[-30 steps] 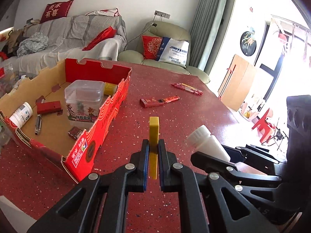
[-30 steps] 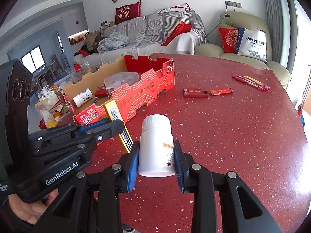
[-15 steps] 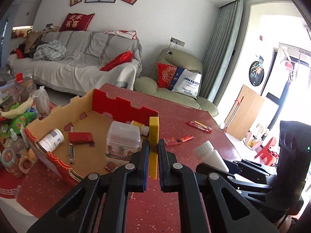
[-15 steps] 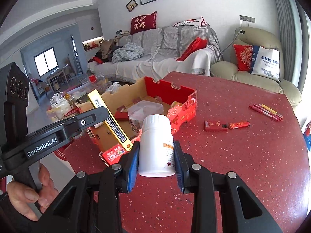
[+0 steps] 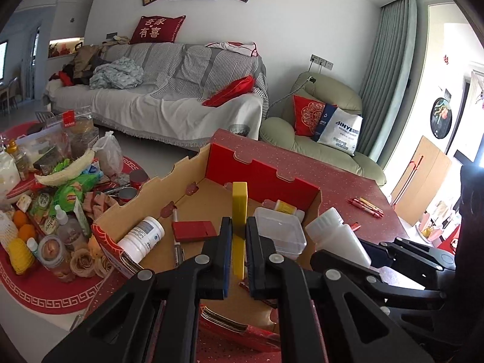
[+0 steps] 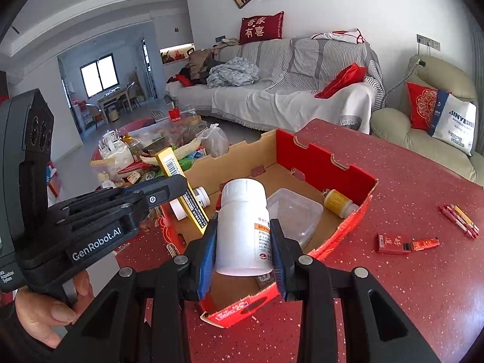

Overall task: Organize rigid objects
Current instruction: 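Lower the knife and bottle into the cardboard box and open both grippers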

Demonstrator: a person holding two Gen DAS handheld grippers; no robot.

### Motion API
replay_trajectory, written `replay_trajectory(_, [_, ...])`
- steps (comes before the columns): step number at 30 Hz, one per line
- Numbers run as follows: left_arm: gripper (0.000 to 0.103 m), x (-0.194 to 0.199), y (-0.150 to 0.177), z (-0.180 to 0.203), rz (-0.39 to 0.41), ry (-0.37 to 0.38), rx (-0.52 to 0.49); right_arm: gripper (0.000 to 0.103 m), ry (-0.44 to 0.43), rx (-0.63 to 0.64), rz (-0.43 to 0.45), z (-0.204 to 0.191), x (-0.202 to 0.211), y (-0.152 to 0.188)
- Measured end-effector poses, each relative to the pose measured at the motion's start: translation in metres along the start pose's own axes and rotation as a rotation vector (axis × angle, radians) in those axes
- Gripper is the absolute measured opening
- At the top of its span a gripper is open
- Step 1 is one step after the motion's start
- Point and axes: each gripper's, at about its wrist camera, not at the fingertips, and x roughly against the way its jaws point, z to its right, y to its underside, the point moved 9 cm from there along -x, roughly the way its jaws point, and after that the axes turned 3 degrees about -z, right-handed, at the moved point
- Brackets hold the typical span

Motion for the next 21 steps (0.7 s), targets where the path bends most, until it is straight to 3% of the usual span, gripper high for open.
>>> replay_trajectory(13, [0.009,-0.044,-0.002,-0.029,-0.103,-0.115,-0.036,0.034,0.01,0.02,-0.074,0.0,-0.046,-0.002])
replay_trajectory(21, [0.009,-0.057,0.001,-0.041,-0.137,-0.118,-0.026,0.034,0.011,0.033,-0.109,-0.005,-0.059,0.003])
